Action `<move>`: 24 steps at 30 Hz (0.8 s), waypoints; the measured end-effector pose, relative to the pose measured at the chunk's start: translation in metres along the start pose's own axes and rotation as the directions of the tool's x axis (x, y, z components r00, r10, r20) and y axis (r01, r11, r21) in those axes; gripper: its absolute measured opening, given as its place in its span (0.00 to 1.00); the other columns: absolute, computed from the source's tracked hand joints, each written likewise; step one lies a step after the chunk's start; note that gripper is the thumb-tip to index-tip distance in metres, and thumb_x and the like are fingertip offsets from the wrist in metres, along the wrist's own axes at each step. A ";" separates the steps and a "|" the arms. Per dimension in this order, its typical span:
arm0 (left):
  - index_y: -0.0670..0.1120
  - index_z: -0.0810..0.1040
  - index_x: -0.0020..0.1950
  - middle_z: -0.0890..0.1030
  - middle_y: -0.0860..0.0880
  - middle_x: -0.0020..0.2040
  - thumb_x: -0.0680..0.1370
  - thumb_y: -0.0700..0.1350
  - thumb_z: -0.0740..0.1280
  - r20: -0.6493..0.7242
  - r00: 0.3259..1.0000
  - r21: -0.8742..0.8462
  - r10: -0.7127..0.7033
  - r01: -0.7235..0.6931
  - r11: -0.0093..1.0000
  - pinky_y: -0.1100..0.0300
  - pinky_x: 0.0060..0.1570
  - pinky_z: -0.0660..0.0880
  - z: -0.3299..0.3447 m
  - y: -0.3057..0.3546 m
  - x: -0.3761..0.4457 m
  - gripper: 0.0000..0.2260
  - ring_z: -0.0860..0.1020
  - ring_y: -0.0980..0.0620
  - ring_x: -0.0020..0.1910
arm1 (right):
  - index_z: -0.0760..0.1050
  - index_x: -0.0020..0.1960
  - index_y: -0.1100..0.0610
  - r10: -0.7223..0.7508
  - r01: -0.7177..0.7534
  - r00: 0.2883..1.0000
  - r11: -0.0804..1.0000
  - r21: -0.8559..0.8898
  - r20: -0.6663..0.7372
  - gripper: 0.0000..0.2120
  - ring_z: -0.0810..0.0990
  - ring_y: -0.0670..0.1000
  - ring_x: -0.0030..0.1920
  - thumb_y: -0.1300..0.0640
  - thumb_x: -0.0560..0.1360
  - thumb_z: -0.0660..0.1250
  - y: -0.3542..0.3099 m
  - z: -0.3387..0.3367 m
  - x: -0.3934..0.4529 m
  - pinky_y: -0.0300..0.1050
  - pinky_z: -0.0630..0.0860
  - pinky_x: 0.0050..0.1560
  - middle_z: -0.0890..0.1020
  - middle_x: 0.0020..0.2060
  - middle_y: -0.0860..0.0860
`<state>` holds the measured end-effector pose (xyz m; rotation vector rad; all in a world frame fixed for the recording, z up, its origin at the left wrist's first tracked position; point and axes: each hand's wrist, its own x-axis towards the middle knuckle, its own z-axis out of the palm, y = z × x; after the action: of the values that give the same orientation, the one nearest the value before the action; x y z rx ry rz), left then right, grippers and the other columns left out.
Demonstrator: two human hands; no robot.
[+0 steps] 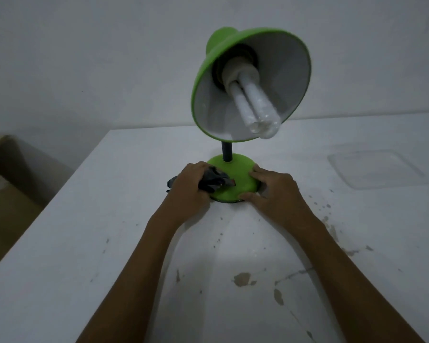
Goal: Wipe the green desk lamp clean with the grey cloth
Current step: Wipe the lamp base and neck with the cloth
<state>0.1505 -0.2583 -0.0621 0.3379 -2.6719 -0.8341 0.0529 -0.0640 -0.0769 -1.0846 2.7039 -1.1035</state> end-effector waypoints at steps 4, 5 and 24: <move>0.44 0.79 0.56 0.80 0.46 0.50 0.71 0.32 0.65 -0.142 0.985 0.061 -0.100 0.109 0.992 0.58 0.46 0.71 -0.004 0.007 0.015 0.16 0.76 0.46 0.49 | 0.77 0.67 0.58 -0.025 0.025 1.000 0.999 0.039 0.007 0.23 0.81 0.57 0.63 0.53 0.74 0.74 -0.001 0.002 -0.005 0.50 0.75 0.66 0.76 0.69 0.56; 0.47 0.79 0.58 0.79 0.47 0.49 0.73 0.34 0.64 -0.177 0.977 0.086 -0.119 0.135 0.987 0.58 0.45 0.70 -0.003 0.006 0.019 0.16 0.76 0.48 0.48 | 0.79 0.65 0.58 -0.039 0.040 0.999 0.998 0.053 -0.011 0.19 0.81 0.57 0.62 0.54 0.76 0.72 0.002 0.002 -0.005 0.50 0.75 0.66 0.77 0.68 0.57; 0.46 0.78 0.50 0.80 0.47 0.43 0.77 0.47 0.69 -0.226 0.931 -0.026 -0.285 0.287 0.958 0.57 0.41 0.70 0.019 0.033 -0.043 0.06 0.78 0.46 0.42 | 0.79 0.65 0.58 -0.041 0.040 0.999 0.979 0.202 0.001 0.29 0.74 0.56 0.70 0.81 0.72 0.57 0.024 0.010 0.007 0.32 0.65 0.66 0.71 0.72 0.58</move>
<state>0.1793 -0.2089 -0.0675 0.7916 -2.4451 -0.8108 0.0364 -0.0621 -0.0977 -1.1120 2.5072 -1.3447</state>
